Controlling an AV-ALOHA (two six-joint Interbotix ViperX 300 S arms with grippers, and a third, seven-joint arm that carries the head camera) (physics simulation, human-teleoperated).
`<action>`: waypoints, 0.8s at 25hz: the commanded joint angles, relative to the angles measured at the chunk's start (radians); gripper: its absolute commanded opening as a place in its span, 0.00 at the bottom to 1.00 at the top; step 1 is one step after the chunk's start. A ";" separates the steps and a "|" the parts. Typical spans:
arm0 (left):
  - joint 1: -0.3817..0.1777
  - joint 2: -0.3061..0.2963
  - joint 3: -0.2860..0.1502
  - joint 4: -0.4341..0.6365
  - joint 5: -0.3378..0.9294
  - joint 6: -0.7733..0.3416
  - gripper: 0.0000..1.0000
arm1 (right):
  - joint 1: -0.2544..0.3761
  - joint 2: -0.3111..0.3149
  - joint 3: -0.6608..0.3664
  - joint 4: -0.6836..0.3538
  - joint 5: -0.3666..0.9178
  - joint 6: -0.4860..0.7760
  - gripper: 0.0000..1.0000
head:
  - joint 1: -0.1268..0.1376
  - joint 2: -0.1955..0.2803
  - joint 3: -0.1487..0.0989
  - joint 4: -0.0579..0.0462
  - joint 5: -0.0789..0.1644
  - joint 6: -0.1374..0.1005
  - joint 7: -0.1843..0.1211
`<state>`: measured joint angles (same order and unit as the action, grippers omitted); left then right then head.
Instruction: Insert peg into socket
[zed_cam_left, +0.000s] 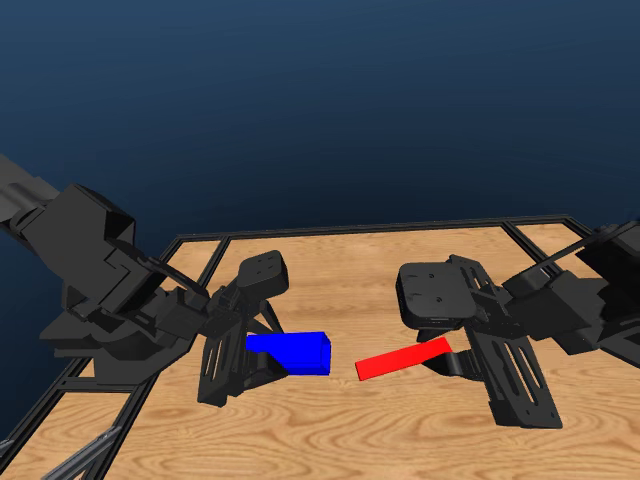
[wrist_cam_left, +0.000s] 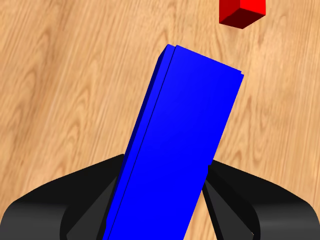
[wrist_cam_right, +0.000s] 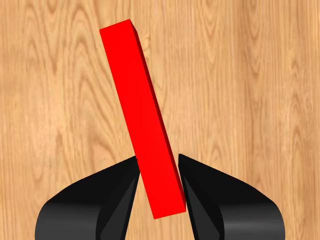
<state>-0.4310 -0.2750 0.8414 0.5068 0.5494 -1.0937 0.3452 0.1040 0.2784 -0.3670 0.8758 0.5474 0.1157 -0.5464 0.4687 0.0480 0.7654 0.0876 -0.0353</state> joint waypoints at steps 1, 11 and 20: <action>-0.024 0.020 -0.025 0.034 0.020 -0.068 0.00 | -0.032 0.030 -0.053 0.016 -0.073 -0.046 0.00 | 0.008 0.002 -0.009 0.001 -0.008 -0.004 0.002; -0.071 0.047 -0.046 0.081 0.039 -0.184 0.00 | -0.076 0.056 -0.106 0.038 -0.092 -0.130 0.00 | 0.025 0.008 -0.011 0.005 0.001 -0.009 -0.006; -0.092 0.044 -0.055 0.122 0.089 -0.226 0.00 | -0.097 0.088 -0.124 0.072 -0.159 -0.166 0.00 | 0.033 0.015 -0.012 0.006 0.000 -0.010 -0.006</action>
<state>-0.5196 -0.2104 0.8208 0.6108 0.6294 -1.3097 0.2618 0.2046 0.1827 -0.2989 0.7671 0.3873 0.1459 -0.5361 0.4687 0.0537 0.7765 0.0794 -0.0426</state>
